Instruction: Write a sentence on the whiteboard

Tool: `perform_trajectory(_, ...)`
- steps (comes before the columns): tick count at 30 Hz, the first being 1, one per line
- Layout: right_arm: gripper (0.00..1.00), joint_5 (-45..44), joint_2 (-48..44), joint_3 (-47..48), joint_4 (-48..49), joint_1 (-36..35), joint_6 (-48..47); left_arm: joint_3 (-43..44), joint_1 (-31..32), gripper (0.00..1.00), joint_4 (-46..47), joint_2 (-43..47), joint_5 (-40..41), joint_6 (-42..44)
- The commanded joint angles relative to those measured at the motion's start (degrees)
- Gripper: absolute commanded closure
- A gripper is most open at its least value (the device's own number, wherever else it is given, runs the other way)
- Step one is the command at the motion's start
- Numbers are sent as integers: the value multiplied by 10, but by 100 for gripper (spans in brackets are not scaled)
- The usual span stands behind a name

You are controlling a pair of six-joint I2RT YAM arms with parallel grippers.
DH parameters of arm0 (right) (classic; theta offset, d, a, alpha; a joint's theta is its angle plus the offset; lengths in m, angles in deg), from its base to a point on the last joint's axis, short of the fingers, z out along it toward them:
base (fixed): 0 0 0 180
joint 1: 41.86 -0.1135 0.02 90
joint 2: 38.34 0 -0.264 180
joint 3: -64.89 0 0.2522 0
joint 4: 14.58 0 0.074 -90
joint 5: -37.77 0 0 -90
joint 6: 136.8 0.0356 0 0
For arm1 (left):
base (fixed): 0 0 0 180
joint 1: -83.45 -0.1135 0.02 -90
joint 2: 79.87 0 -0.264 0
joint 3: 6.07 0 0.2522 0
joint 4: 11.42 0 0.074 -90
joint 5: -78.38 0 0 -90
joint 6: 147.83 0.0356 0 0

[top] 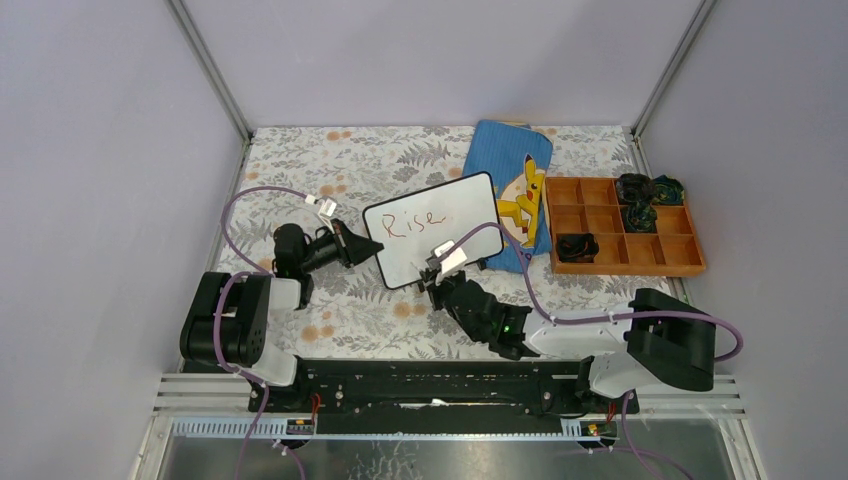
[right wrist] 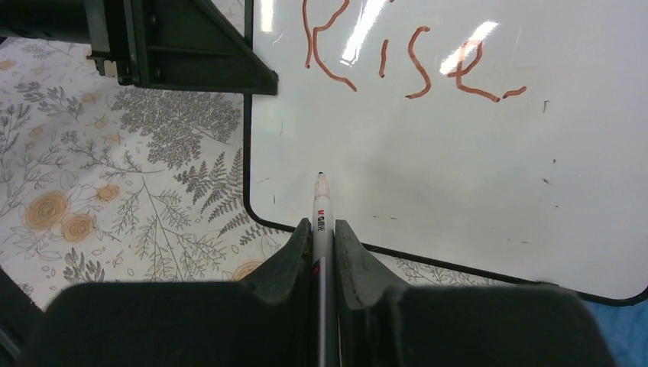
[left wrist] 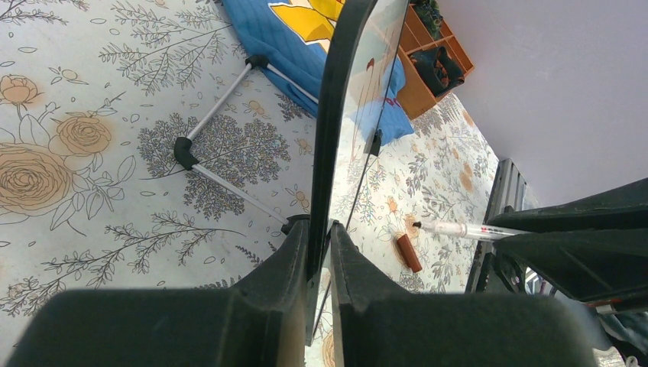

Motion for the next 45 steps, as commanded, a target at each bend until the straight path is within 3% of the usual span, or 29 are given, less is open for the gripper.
perform_trajectory(1,100,27,7,24,-4,1,-1,1,9,100,-54,-4,30,24)
perform_trajectory(21,100,-15,69,70,-11,16,27,3,12,100,-64,-1,31,31)
perform_trajectory(45,100,7,117,111,-33,24,25,6,14,100,-73,-1,32,36)
